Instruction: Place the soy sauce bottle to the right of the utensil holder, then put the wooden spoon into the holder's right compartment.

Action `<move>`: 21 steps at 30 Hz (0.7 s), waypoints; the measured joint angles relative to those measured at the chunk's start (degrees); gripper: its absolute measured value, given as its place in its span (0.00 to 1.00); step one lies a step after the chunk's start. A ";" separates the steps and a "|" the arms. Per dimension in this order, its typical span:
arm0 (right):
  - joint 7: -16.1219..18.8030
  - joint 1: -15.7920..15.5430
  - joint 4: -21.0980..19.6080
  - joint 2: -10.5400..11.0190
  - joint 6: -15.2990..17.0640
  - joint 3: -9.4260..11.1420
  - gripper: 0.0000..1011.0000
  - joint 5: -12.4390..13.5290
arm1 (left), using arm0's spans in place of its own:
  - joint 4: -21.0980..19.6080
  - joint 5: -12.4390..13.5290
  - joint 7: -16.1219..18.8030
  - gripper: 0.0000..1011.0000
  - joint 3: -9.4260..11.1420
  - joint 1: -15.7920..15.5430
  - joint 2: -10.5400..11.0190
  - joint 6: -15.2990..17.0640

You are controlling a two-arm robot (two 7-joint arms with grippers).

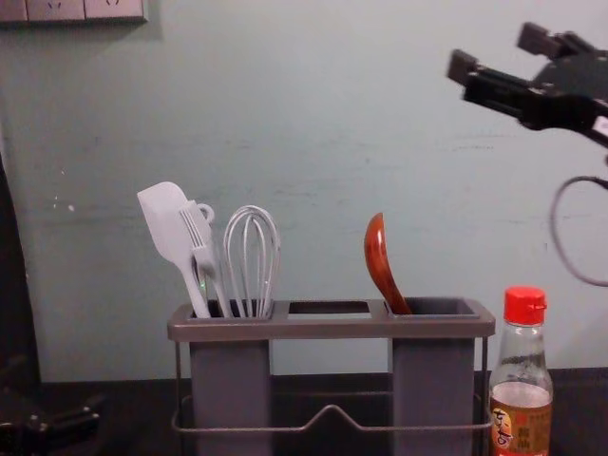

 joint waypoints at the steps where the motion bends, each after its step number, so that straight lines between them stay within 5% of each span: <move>1: -0.06 -0.12 -0.08 0.23 0.07 0.25 0.99 0.00 | 0.00 0.00 0.00 0.99 0.00 0.00 0.00 0.00; 11: -1.63 -5.25 -0.52 3.71 1.03 6.11 0.99 0.97 | 0.00 0.00 0.00 0.99 0.00 0.00 0.00 0.00; 21: -2.70 -10.49 3.92 4.30 3.42 7.93 0.99 -0.39 | 0.00 0.00 0.00 0.99 0.00 0.00 0.00 0.00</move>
